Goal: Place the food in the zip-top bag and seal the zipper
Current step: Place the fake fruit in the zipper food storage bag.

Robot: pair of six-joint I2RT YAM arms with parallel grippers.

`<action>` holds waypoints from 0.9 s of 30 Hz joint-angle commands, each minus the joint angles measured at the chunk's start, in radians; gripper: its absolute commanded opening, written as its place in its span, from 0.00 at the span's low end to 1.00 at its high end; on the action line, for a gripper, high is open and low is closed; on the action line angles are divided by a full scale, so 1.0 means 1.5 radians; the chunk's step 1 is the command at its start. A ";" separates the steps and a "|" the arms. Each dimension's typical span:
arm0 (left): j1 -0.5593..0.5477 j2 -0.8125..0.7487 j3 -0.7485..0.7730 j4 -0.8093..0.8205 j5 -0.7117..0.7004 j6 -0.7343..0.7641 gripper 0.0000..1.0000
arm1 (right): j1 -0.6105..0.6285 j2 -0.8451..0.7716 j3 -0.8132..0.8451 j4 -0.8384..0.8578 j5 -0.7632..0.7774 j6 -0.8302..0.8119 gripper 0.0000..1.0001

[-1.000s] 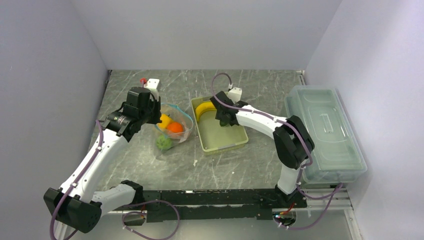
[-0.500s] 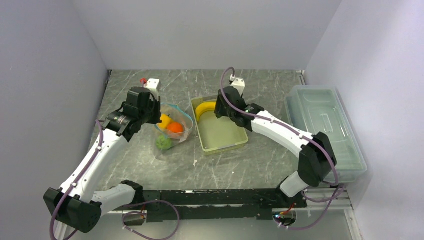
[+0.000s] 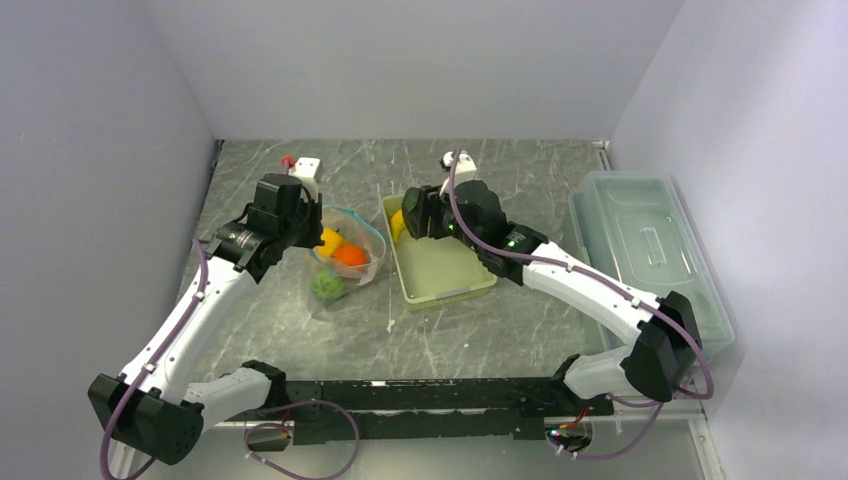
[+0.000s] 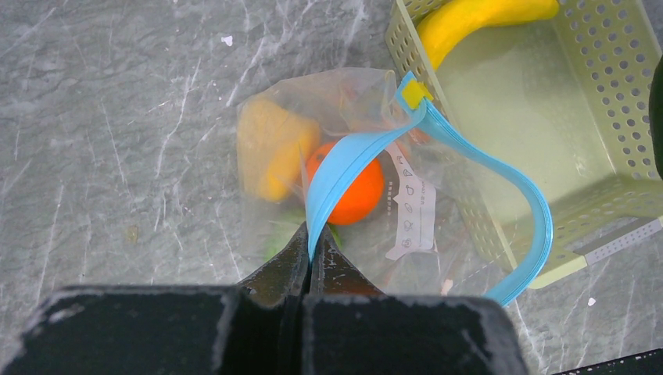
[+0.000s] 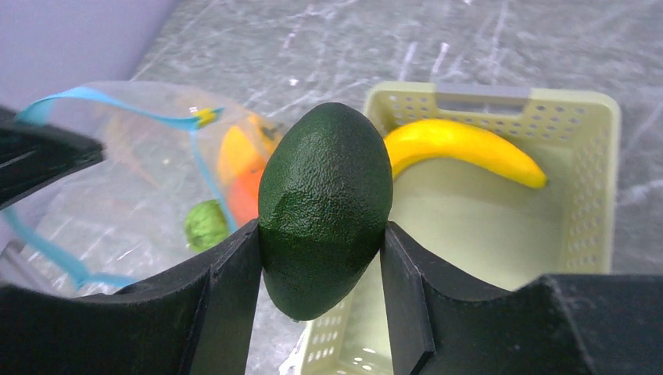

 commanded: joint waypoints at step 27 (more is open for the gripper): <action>-0.007 -0.005 0.000 0.005 0.015 0.009 0.00 | 0.115 0.154 0.161 0.101 -0.155 -0.096 0.00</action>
